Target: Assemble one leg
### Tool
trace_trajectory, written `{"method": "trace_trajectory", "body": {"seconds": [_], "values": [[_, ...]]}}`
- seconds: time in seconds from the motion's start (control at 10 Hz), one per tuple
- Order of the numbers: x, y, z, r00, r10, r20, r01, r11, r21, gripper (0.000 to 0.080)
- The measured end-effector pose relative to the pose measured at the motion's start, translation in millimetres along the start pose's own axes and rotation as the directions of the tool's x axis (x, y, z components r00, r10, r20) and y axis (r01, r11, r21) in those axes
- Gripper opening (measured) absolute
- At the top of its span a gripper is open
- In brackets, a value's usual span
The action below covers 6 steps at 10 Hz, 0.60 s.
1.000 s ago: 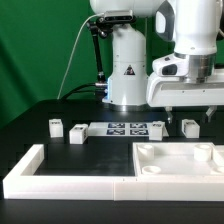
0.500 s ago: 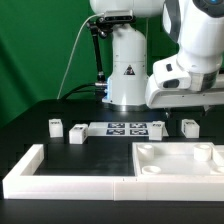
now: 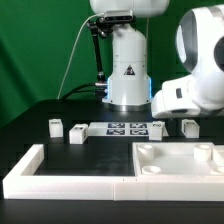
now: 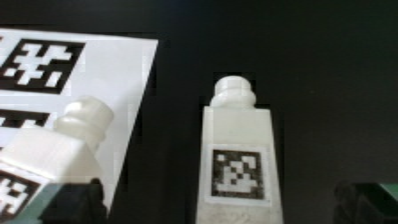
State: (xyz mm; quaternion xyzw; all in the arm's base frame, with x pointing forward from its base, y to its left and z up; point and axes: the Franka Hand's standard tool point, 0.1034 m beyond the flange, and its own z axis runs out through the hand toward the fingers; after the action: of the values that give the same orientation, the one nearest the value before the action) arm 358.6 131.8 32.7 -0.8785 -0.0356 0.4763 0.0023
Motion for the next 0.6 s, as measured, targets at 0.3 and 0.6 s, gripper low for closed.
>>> {"method": "trace_trajectory", "body": {"seconds": [0.3,0.6], "values": [[11.1,-3.1,20.5,0.999,0.03,0.02,-0.029,0.999,-0.016,0.0649],[10.0,-3.9,30.2,0.999,0.035,0.032,-0.034,0.999,-0.025,0.0649]]}}
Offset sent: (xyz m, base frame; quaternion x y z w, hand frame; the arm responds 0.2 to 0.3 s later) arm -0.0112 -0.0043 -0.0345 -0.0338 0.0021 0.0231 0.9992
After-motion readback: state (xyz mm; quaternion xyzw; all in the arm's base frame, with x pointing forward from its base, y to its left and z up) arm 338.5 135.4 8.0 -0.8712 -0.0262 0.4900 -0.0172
